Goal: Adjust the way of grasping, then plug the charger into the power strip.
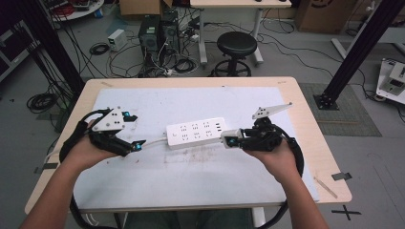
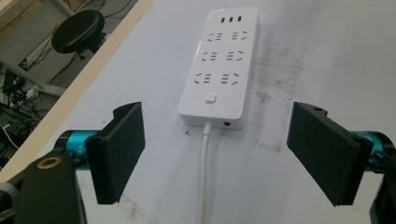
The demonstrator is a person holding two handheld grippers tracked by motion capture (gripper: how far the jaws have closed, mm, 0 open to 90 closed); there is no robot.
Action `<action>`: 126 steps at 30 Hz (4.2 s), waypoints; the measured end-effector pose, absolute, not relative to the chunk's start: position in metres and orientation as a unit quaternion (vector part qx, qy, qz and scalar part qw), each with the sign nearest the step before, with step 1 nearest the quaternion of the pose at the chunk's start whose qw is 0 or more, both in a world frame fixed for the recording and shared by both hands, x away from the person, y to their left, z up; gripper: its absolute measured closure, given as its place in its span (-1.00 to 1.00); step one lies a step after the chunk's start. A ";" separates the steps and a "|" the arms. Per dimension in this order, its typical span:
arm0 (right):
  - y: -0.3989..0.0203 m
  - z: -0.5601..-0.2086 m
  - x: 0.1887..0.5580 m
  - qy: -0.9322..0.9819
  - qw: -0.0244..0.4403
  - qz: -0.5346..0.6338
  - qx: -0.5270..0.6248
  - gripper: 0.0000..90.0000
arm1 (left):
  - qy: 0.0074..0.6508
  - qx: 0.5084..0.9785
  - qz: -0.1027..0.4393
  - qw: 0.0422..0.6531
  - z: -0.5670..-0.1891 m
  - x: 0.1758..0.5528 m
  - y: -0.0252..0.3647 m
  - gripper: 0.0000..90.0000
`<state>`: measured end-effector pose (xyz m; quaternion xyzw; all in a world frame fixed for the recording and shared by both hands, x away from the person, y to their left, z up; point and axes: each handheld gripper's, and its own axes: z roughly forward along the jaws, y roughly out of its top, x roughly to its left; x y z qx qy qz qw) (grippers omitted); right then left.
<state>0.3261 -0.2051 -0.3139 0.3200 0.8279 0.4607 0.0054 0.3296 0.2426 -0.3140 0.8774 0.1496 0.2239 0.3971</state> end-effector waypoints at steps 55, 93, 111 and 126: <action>-0.090 -0.321 0.482 0.983 0.049 0.162 0.074 0.41 | 0.191 0.894 0.201 0.352 -0.346 0.346 0.256 -0.57; -0.061 -0.355 0.497 0.995 0.049 0.057 -0.067 0.41 | 0.202 0.893 0.197 0.351 -0.351 0.347 0.258 -0.57; -0.052 -0.368 0.500 0.997 0.037 0.041 -0.063 0.42 | 0.199 0.897 0.190 0.346 -0.357 0.350 0.249 -0.57; -0.053 -0.376 0.505 0.997 0.025 0.047 -0.056 0.41 | 0.201 0.893 0.193 0.354 -0.355 0.347 0.254 -0.57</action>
